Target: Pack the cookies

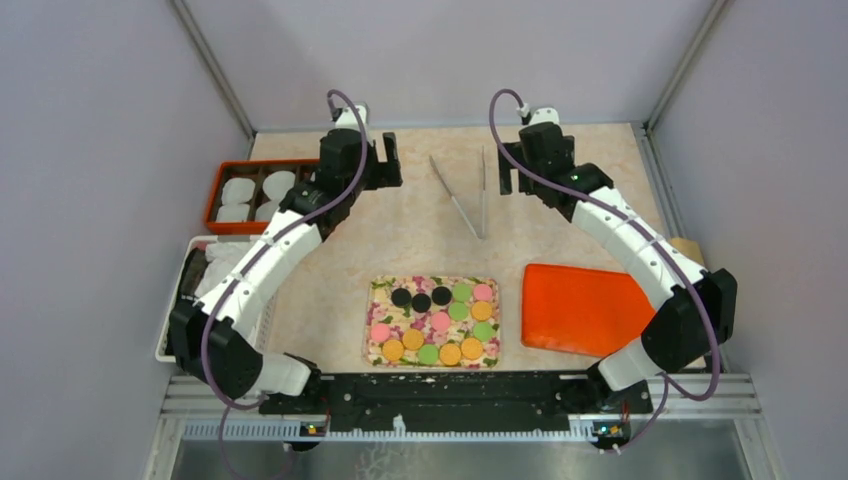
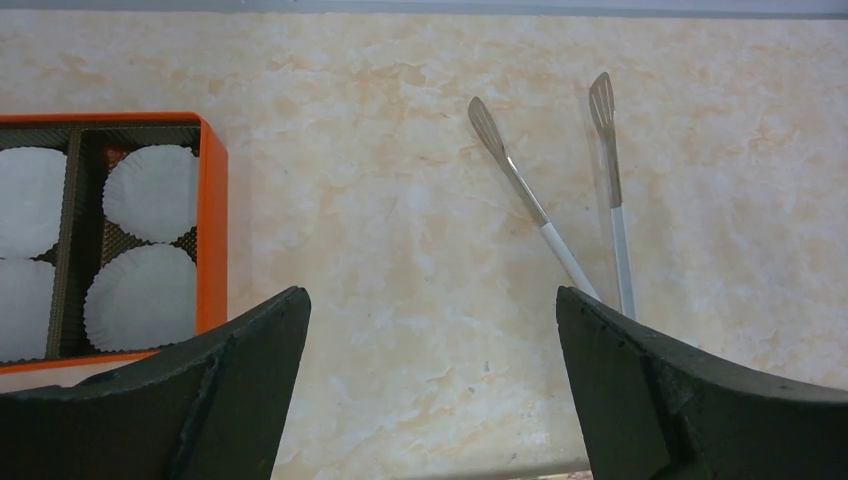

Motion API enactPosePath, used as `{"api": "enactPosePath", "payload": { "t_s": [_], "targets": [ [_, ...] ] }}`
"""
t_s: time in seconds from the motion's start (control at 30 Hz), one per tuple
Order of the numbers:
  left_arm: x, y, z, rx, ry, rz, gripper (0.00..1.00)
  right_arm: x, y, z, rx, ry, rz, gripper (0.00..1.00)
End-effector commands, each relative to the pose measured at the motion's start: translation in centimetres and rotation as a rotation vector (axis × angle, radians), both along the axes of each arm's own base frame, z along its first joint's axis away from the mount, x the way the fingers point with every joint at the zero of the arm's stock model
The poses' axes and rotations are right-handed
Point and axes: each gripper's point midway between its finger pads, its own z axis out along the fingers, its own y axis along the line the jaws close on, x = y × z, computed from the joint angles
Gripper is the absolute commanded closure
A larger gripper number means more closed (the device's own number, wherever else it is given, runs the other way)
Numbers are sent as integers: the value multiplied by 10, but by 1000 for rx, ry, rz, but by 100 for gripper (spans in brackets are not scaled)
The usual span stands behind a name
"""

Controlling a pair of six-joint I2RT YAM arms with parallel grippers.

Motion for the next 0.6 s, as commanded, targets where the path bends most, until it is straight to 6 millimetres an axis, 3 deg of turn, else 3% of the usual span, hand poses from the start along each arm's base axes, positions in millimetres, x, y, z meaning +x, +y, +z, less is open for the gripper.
{"api": "enactPosePath", "payload": {
  "t_s": [0.0,0.17,0.33,0.5,0.53,0.57],
  "targets": [
    [9,-5,8,-31,9,17,2,-2,8,17,49,-60,31,1],
    [11,-5,-1,-19,10,18,2,-8,13,2,69,-35,67,1],
    [27,12,-11,-1,42,108,2,-16,24,-10,122,-6,111,1],
    [65,37,-44,-7,165,203,17,-24,25,-9,142,-1,127,1],
    [72,41,-52,-3,188,218,22,-26,24,-8,145,-6,129,1],
    [79,43,-62,2,214,225,33,-27,23,-7,148,-9,130,1]
  ]
}}
